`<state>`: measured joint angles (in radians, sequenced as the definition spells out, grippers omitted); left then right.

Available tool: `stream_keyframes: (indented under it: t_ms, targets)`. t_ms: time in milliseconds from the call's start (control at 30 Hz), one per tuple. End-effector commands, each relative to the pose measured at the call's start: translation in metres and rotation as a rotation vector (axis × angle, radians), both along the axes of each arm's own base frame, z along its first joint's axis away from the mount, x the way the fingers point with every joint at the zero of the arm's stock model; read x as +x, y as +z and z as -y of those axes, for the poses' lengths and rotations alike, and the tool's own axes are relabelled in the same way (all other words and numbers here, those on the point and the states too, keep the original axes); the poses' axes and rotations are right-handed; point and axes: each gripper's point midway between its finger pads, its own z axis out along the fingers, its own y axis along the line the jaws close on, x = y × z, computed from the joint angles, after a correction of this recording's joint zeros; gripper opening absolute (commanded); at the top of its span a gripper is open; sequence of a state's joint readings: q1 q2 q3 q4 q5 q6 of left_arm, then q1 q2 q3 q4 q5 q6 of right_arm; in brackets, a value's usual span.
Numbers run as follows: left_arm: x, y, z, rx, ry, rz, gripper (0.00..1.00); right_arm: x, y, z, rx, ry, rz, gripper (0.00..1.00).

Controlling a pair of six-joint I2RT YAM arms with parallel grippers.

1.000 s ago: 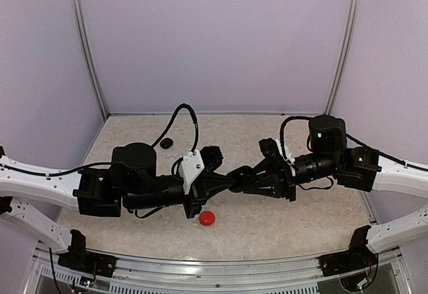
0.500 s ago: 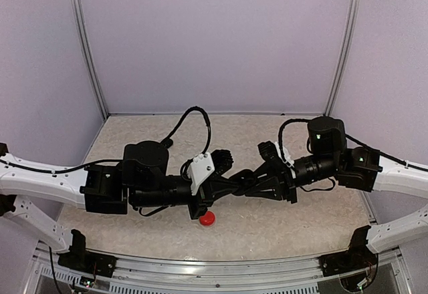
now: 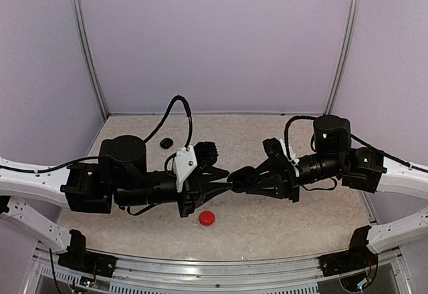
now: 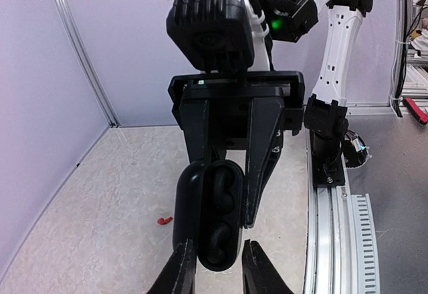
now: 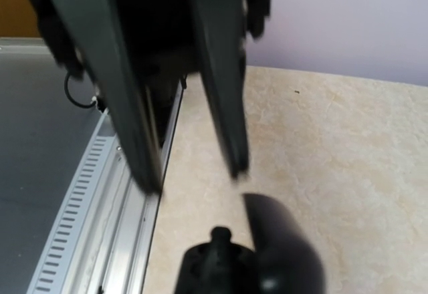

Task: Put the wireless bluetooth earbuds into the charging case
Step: Insert the left earbud into the left side groove of the charging case, then adjust the left earbud in the left side groove of the charging case.

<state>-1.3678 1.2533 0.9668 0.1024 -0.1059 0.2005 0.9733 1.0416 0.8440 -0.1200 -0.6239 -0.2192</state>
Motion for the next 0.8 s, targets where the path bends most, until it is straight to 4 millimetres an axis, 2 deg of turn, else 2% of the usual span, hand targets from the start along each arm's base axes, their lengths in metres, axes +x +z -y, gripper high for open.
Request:
stream_keyframes:
  t_ms: [0,200,433,600,767]
  targets:
    - [-0.003,0.019,-0.014,-0.057,0.014,0.046,0.27,-0.003,0.009,0.0,0.037,0.0,0.014,0.0]
    - [-0.006,0.021,-0.018,-0.072,0.003,0.047,0.25,-0.002,0.01,0.0,0.035,-0.006,0.009,0.0]
    - [-0.008,0.013,-0.008,-0.045,-0.006,0.054,0.2,-0.003,0.013,-0.002,0.043,0.002,0.005,0.0]
    - [-0.007,0.008,0.001,-0.033,-0.012,0.052,0.08,-0.002,0.012,-0.002,0.042,0.002,0.001,0.0]
    - [-0.002,0.006,0.007,-0.032,0.012,0.052,0.06,-0.004,0.012,-0.003,0.047,0.014,-0.004,0.0]
